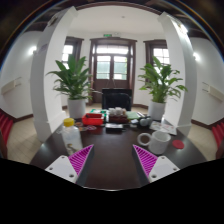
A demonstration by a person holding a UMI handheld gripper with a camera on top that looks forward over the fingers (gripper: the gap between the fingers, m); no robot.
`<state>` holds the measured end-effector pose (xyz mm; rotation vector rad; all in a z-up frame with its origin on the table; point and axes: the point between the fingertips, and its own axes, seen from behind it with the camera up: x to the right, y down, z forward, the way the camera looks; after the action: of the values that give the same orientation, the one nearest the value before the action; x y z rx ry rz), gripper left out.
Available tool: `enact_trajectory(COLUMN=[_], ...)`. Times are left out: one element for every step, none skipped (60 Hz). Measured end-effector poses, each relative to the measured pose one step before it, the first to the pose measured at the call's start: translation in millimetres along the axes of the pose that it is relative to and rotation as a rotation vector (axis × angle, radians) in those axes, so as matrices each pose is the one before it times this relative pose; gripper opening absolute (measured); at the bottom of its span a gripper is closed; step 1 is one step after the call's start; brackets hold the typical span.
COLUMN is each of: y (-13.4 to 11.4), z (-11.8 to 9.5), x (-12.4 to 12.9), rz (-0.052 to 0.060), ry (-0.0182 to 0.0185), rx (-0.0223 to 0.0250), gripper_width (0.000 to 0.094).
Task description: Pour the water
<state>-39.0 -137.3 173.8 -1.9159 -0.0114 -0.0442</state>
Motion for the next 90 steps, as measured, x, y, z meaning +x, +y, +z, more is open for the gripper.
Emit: enact_trajectory(y=[3.0, 2.14, 1.68, 3.54, 1.13, 0.24, 0.5, -0.01, 0.25, 0.63, 1.93, 2.16, 2.44, 4.78, 4.38, 2.94, 5.14, 3.84, 3.35, 4.18, 4.68, 4.23, 4.17, 3.9, 6.08, 7.99, 4.54, 2.49, 1.89, 0.97, -0.71, -0.4, -0.07, -0.8, -0.93, -1.72, -2.16, -1.13, -0.76, -0.4, -0.16, 0.08, 0.21, 0.15, 0.07, -0.13, 0.08, -0.2, 1.16, -0.54, 0.04, 0.49, -0.57, 0.05, 0.06, -1.82, 1.48, 0.58, 0.3, 0.11, 0.03, 0.18, -0.07, 0.15, -0.41, -0.08, -0.11, 0.06, -0.42, -0.36, 0.02, 0.39, 0.21, -0.07, -0.09, 0.25, 0.44, -0.17, 1.25, -0.32, -0.47, -1.15, -1.85, -2.46, -3.17, -4.15, -6.67, -3.93, -5.66, -6.02], z=[0.56, 0.24, -0.31, 6.68, 3.63, 2.49, 3.08, 2.45, 2.86, 3.07, 4.48, 4.68, 4.2, 5.77, 2.28, 5.32, 8.71, 6.0, 5.35, 5.46, 5.88, 5.81, 6.55, 6.05, 10.68, 6.87, 4.06, 6.21, 4.69, 4.89, 2.98, 3.4, 3.44, 2.09, 2.27, 2.07, 2.11, 2.34, 2.35, 2.44, 2.13, 2.3, 2.21, 2.1, 1.79, 1.39, 1.85, 1.67, 3.83, 0.53, 0.35, 0.64, 0.18, 0.66, 0.64, 1.78, -0.6, -0.33, -0.05, -0.15, -0.23, -0.39, -0.02, -0.4, 0.23, -0.06, -0.01, 0.05, -0.04, 0.33, 0.11, 0.25, 0.45, 0.24, 0.15, -0.21, -0.42, -0.36, -0.81, -0.99, -0.98, -1.43, -1.84, -1.51, -1.84, -2.02, -2.75, -1.11, -2.95, -2.19], x=[-8.07, -8.28, -9.11, -10.26, -7.98, -6.91, -6.85, -6.16, -5.47, -4.95, -4.22, -3.3, -2.87, -3.06, -9.54, -3.52, 0.75, -3.78, -3.52, -2.93, -3.58, -3.74, -3.9, -3.94, -5.67, -13.38, -11.85, -5.72, -4.82, -3.93, -3.58, -2.52, -2.32, -1.05, -0.53, -0.23, 0.54, 1.26, 1.62, 1.56, 1.38, 1.63, 2.1, 2.01, 0.92, 1.26, 1.0, 0.36, -0.78, -0.09, -0.56, -0.33, -0.36, -0.21, 0.21, 4.22, -2.4, -1.0, -0.39, -0.43, -0.12, 0.23, 0.24, 0.13, -0.26, -0.37, -0.17, 0.37, 0.07, -0.26, -1.07, -0.88, -0.11, 0.37, 0.2, -0.33, 0.05, 0.61, 0.97, 0.28, 1.58, 1.85, 1.97, 2.72, 3.84, 4.7, 1.79, 9.29, 4.84, 5.29], rz=[0.0087, 0.0114, 0.0124, 0.014, 0.0154, 0.0149, 0.0127, 0.0103, 0.0096, 0.0079, 0.0064, 0.0061, 0.0051, 0.0032, 0.0001, -0.0009, -0.0005, -0.0029, -0.0033, -0.0051, -0.0063, -0.0071, -0.0077, -0.0074, -0.0071, -0.0066, -0.0081, -0.0058, -0.0058, -0.0057, -0.0054, -0.0051, -0.0039, -0.0038, -0.0033, -0.004, -0.0037, -0.0036, -0.0033, -0.0028, -0.0025, -0.0019, -0.0017, -0.0007, -0.0011, -0.0012, -0.0009, -0.0016, -0.0002, -0.0048, -0.0046, -0.0055, -0.0035, -0.0012, 0.0005, 0.001, 0.0037, 0.0043, 0.0021, 0.0012, 0.0019, 0.0025, 0.0026, 0.0015, 0.0017, 0.0018, 0.0021, 0.0025, 0.001, -0.0012, -0.0018, -0.002, -0.0017, -0.0005, -0.0002, 0.0004, 0.0024, 0.0072, 0.0112, 0.0169, 0.0194, 0.0203, 0.0224, 0.0232, 0.0234, 0.0258, 0.0304, 0.032, 0.034, 0.0333], ry=[-0.01528, -0.01742, -0.01837, -0.01865, -0.01619, -0.01575, -0.01629, -0.01468, -0.01243, -0.01023, -0.00658, -0.00358, -0.00281, -0.00357, 0.00061, -0.00385, -0.00758, -0.00323, -0.00316, -0.00377, -0.0051, -0.00519, -0.00508, -0.00442, -0.00435, -0.00214, 0.00177, -0.00277, -0.00327, -0.00278, -0.00256, -0.00143, -0.0006, -0.00031, 0.00068, 0.00238, 0.00344, 0.00478, 0.00414, 0.00318, 0.00246, 0.00258, 0.00371, 0.00358, 0.0023, 0.00228, 0.00243, 0.00151, -0.00269, -0.00088, -0.00236, -0.00301, -0.00258, -0.00144, 0.00069, -0.00189, 0.0008, -0.00033, -0.00034, -0.00058, -0.0001, 0.00036, 0.0001, -0.00131, -0.00253, -0.00258, -0.00085, 0.00075, -0.00027, -0.00183, -0.00349, -0.00317, -0.00001, 0.0018, 0.00062, -0.00172, -0.00252, -0.00226, -0.00257, -0.00182, -0.00226, -0.00218, -0.00316, -0.00196, 0.00001, 0.00166, 0.0068, -0.00036, 0.00163, 0.0004], rx=[0.01144, 0.01194, 0.0121, 0.01226, 0.01108, 0.01104, 0.01207, 0.01095, 0.00945, 0.00823, 0.00719, 0.00463, 0.00192, 0.00016, -0.0004, 0.00099, 0.00156, -0.00074, -0.00308, -0.00525, -0.00523, -0.00444, -0.00394, -0.0038, -0.00244, -0.00162, -0.00442, -0.00438, -0.00376, -0.00126, 0.00018, 0.00013, -0.00051, -0.0003, 0.00178, 0.00482, 0.00608, 0.00469, 0.00291, 0.0007, -0.00011, 0.00014, -0.00035, -0.00016, 0.00179, 0.00291, 0.00337, 0.00412, 0.00623, 0.00197, -0.00074, -0.0015, 0.00219, 0.00108, -0.0007, -0.00299, 0.00089, -0.00085, 0.00072, 0.00006, 0.00002, 0.00063, 0.00046, 0.00022, 0.00103, 0.00038, -0.00011, 0.0, 0.00239, 0.00101, -0.00036, -0.00175, -0.00164, -0.00003, -0.00031, -0.00075, -0.00292, -0.00273, -0.00133, -0.00435, -0.00603, -0.00418, -0.00325, -0.00155, 0.00124, 0.00268, -0.00339, 0.00657, 0.00464, 0.00718], gripper_width=[0.076, 0.076, 0.076, 0.0762, 0.0763, 0.0767, 0.0766, 0.0765, 0.0765, 0.0764, 0.0766, 0.0764, 0.0764, 0.0764, 0.0763, 0.0758, 0.0758, 0.0758, 0.0757, 0.0757, 0.0757, 0.0757, 0.0758, 0.0759, 0.0758, 0.076, 0.0759, 0.076, 0.0761, 0.0761, 0.0759, 0.076, 0.076, 0.0759, 0.0759, 0.0762, 0.0761, 0.076, 0.076, 0.076, 0.0761, 0.0759, 0.0755, 0.0745, 0.0729, 0.0713, 0.0684, 0.064, 0.0585, 0.0584, 0.0579, 0.0567, 0.056, 0.0556, 0.0547, 0.0534, 0.0516, 0.05, 0.0492, 0.0479, 0.0469, 0.046, 0.0458, 0.0441, 0.0438, 0.0438, 0.0437, 0.0439, 0.0438, 0.0438, 0.0437, 0.0438, 0.0438, 0.0438, 0.0438, 0.0438, 0.0438, 0.0439, 0.0439, 0.0439, 0.0439, 0.0439, 0.0439, 0.0439, 0.0439, 0.044, 0.0438, 0.0437, 0.0439, 0.0438])
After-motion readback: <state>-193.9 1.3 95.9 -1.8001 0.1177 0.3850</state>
